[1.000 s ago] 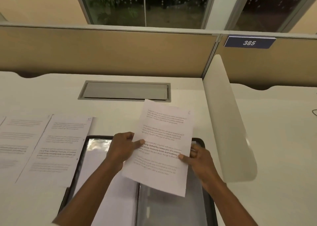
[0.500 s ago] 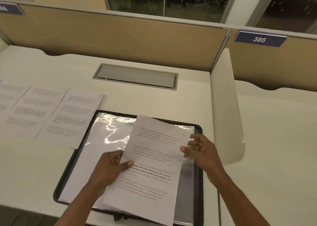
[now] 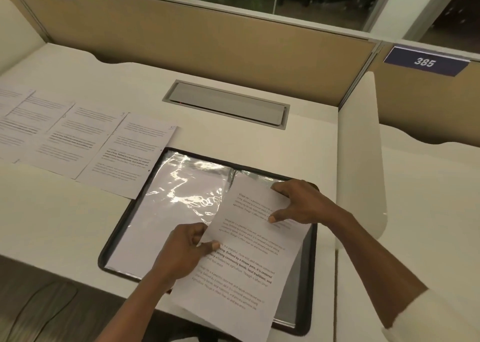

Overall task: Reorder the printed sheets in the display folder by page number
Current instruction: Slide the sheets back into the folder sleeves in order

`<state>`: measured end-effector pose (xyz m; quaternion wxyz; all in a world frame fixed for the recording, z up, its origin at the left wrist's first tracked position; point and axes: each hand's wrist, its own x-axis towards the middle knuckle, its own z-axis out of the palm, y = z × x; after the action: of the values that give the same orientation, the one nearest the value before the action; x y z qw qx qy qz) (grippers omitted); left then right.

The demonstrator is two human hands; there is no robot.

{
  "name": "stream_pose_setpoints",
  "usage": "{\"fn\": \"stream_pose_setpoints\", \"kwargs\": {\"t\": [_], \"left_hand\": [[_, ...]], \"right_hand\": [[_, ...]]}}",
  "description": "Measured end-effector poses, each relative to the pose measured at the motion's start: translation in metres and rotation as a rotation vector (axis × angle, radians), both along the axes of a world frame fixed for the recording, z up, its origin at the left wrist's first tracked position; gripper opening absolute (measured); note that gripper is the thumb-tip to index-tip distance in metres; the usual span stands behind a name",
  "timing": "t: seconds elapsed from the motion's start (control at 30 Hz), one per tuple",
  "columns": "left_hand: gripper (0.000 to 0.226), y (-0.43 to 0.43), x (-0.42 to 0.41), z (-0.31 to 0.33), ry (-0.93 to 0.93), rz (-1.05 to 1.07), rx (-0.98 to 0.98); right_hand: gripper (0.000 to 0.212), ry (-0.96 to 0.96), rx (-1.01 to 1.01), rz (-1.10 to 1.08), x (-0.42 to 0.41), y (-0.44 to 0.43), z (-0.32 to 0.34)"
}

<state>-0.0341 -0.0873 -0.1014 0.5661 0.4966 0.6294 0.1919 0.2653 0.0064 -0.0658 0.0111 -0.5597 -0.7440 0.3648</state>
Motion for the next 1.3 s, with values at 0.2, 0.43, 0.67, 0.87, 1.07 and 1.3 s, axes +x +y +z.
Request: {"fn": "stream_pose_setpoints", "kwargs": {"t": [0.2, 0.43, 0.67, 0.87, 1.07, 1.3], "left_hand": [[0.02, 0.02, -0.003, -0.002, -0.037, 0.088, 0.003], [0.014, 0.042, 0.012, -0.017, -0.022, 0.217, 0.03], [0.02, 0.041, 0.079, -0.044, 0.401, 0.092, 0.255], [0.026, 0.039, 0.176, -0.08, 0.665, -0.181, 0.572], [0.061, 0.047, 0.236, -0.088, 0.868, -0.149, 0.522], [0.082, 0.061, 0.262, -0.083, 0.974, -0.169, 0.353]], "right_hand": [[0.019, -0.011, 0.032, -0.097, 0.006, 0.021, 0.002], [0.024, -0.116, 0.147, -0.205, 0.069, 0.075, 0.042], [0.018, -0.17, 0.185, -0.207, 0.123, 0.156, 0.048], [0.027, -0.18, 0.168, -0.196, 0.144, 0.206, 0.033], [0.026, -0.199, 0.168, -0.16, 0.155, 0.244, 0.028], [0.035, -0.209, 0.16, -0.096, 0.16, 0.277, 0.036]]}}
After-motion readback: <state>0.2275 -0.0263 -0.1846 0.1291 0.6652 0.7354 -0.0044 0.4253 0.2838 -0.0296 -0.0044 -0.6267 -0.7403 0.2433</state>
